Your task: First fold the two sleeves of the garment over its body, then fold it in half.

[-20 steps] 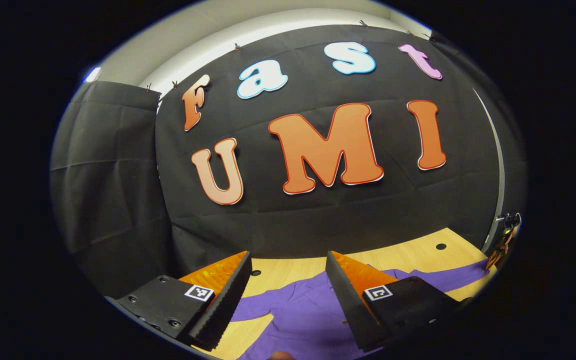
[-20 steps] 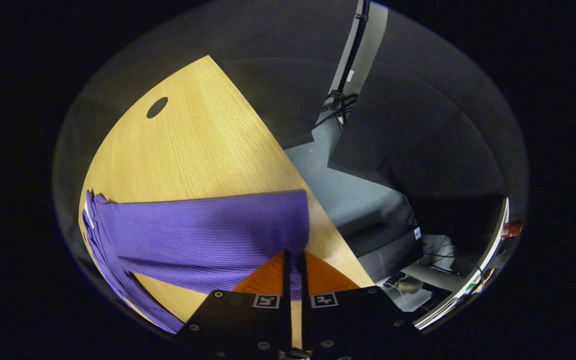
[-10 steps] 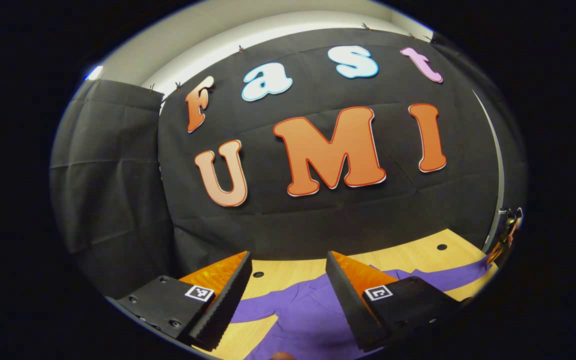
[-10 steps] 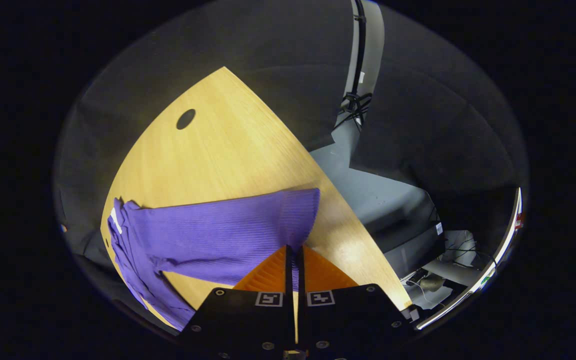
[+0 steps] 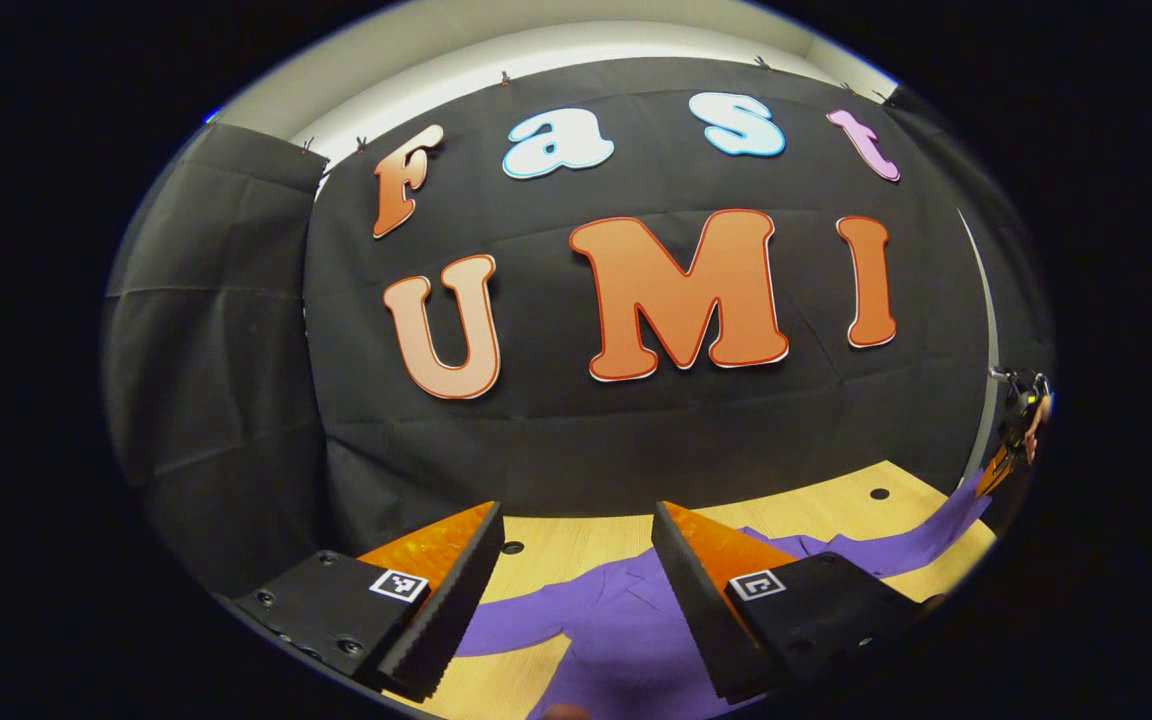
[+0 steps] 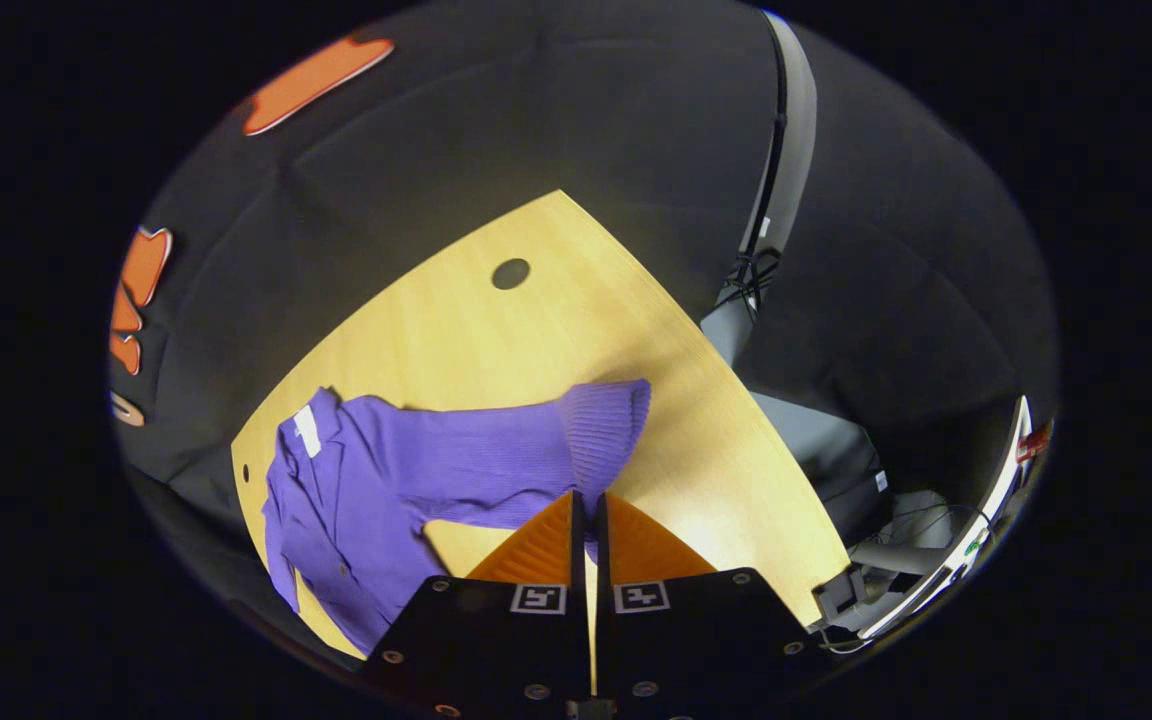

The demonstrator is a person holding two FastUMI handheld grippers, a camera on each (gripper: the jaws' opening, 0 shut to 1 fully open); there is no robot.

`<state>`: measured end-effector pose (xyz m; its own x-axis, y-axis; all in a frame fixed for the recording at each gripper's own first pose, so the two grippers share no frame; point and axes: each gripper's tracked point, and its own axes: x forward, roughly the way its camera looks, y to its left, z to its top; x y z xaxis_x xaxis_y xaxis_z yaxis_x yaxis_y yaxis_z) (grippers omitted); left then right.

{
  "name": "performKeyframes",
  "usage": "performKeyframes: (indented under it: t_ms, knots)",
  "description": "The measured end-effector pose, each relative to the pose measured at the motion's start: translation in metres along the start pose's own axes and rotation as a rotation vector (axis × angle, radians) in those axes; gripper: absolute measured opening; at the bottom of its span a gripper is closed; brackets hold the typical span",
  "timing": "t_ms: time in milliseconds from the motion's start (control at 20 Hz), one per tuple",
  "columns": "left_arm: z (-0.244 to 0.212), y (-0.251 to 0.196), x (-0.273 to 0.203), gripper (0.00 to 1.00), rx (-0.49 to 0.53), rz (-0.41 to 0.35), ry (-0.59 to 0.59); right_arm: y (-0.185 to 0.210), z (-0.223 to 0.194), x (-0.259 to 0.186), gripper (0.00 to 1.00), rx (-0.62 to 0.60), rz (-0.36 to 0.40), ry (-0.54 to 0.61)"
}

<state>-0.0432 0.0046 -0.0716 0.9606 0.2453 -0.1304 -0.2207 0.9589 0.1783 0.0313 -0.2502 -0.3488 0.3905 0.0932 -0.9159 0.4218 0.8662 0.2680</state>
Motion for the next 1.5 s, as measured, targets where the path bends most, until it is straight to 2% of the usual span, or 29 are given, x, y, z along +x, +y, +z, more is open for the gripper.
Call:
performKeyframes:
  t_ms: [300, 600, 1050, 1300, 1500]
  knots:
    - [-0.022, 0.040, 0.014, 0.93, -0.028, -0.042, 0.030, 0.078, -0.015, -0.049, 0.03, -0.084, 0.041, -0.054]
    - [-0.044, 0.083, 0.019, 0.94, 0.021, -0.044, 0.054, 0.179, -0.038, -0.070, 0.03, -0.175, 0.132, -0.078]
    - [-0.064, 0.153, 0.024, 0.93, 0.045, 0.022, 0.083, 0.307, -0.072, -0.069, 0.03, -0.320, 0.230, -0.054]
    - [-0.082, 0.195, 0.028, 0.93, 0.039, 0.056, 0.116, 0.375, -0.095, -0.070, 0.03, -0.436, 0.255, -0.053]
    - [-0.097, 0.219, 0.031, 0.93, 0.028, 0.071, 0.143, 0.425, -0.119, -0.063, 0.03, -0.453, 0.285, -0.030]
